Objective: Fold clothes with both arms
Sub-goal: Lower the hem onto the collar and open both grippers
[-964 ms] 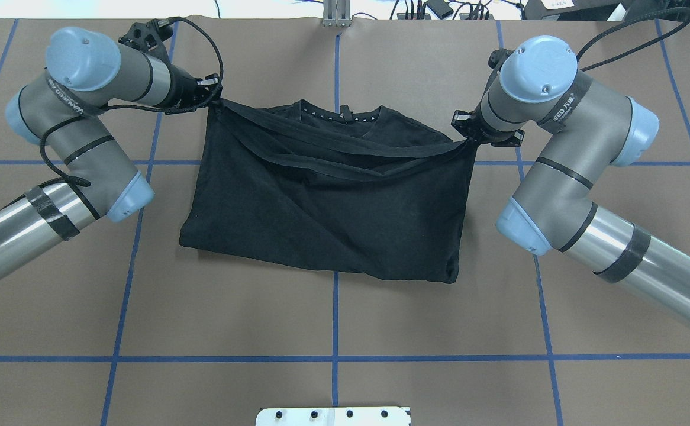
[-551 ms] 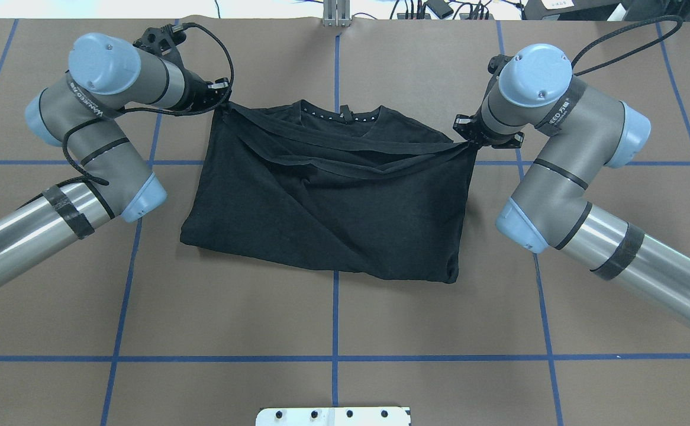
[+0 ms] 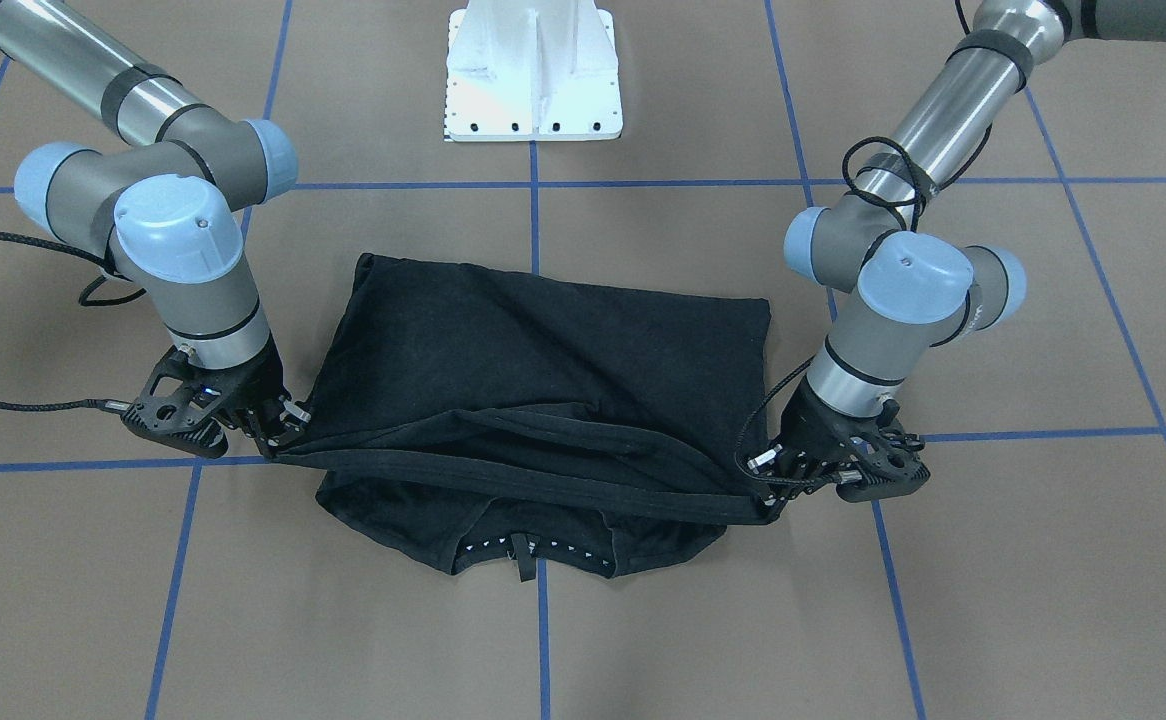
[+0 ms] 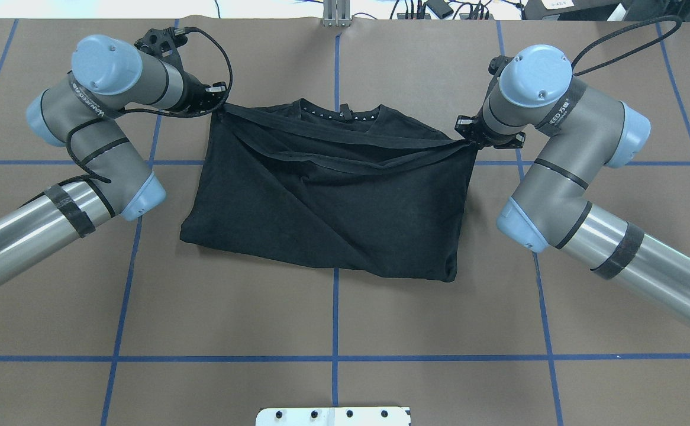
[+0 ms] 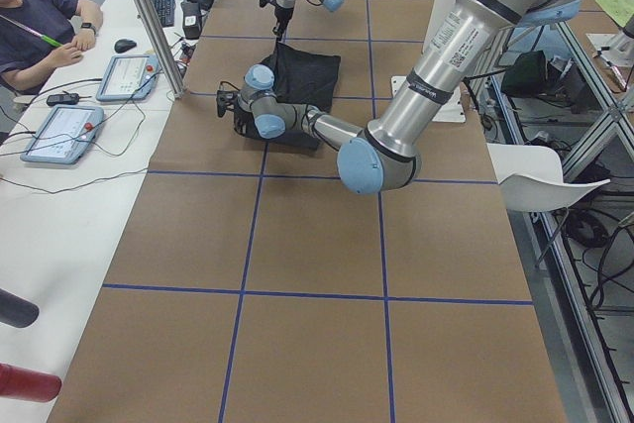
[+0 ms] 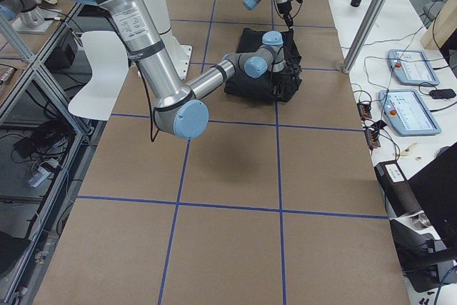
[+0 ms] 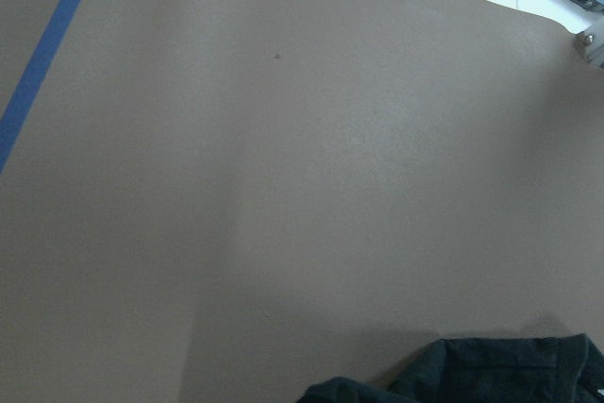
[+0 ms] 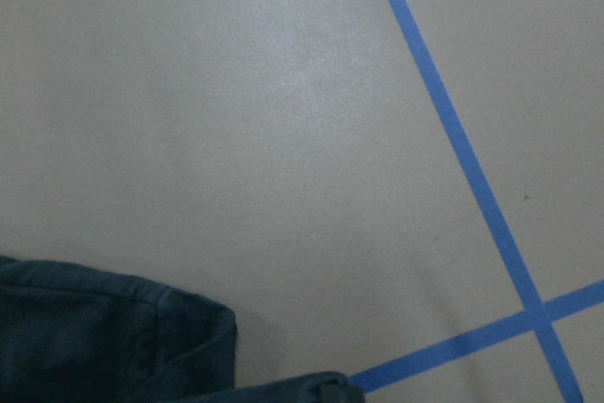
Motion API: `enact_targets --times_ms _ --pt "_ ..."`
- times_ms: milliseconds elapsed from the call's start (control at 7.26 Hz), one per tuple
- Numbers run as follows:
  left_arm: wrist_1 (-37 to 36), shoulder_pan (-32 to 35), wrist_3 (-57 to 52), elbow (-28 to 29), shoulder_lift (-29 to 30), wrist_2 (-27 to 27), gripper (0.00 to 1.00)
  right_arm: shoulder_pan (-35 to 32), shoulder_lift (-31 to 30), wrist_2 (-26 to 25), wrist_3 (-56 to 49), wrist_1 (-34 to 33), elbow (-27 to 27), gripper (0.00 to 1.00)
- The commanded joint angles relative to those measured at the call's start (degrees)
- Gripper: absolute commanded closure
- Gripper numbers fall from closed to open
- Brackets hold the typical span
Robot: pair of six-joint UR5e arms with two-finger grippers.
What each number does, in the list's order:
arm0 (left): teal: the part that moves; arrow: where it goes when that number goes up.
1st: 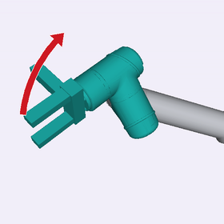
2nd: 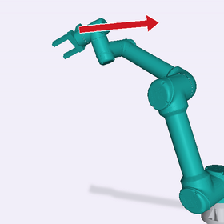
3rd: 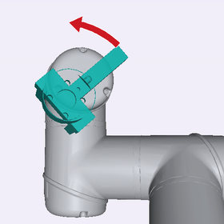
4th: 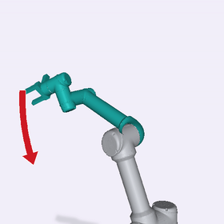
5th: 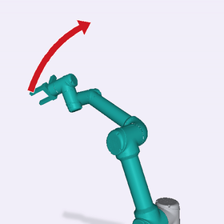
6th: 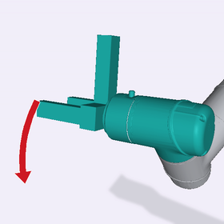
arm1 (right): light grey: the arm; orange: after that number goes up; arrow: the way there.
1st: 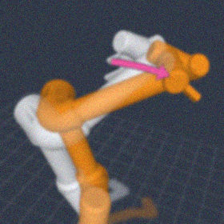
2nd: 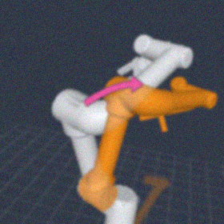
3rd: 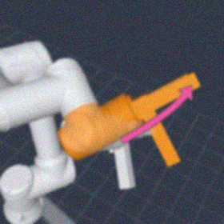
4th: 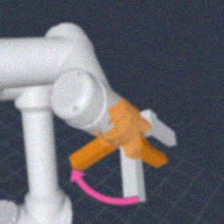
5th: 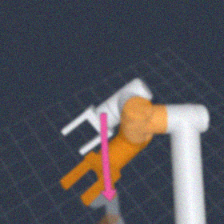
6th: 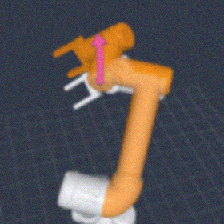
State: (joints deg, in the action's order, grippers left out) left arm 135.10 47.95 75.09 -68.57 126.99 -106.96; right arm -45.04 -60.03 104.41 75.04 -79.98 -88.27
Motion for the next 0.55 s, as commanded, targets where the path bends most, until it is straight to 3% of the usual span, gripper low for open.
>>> enact_targets --times_ms 0,275,413 --pt "-0.01 0.13 -0.73 0.81 -0.07 0.0 1.0 -0.13 -0.18 0.0 -0.94 0.0 0.38 1.0" --pt "0.08 0.21 -0.73 0.9 -0.07 0.0 1.0 -0.22 -0.18 0.0 -2.17 0.0 1.43 1.0" --pt "0.08 0.56 -0.91 0.81 -0.07 -0.09 0.8 -0.57 0.0 0.0 -2.18 0.0 1.52 1.0"
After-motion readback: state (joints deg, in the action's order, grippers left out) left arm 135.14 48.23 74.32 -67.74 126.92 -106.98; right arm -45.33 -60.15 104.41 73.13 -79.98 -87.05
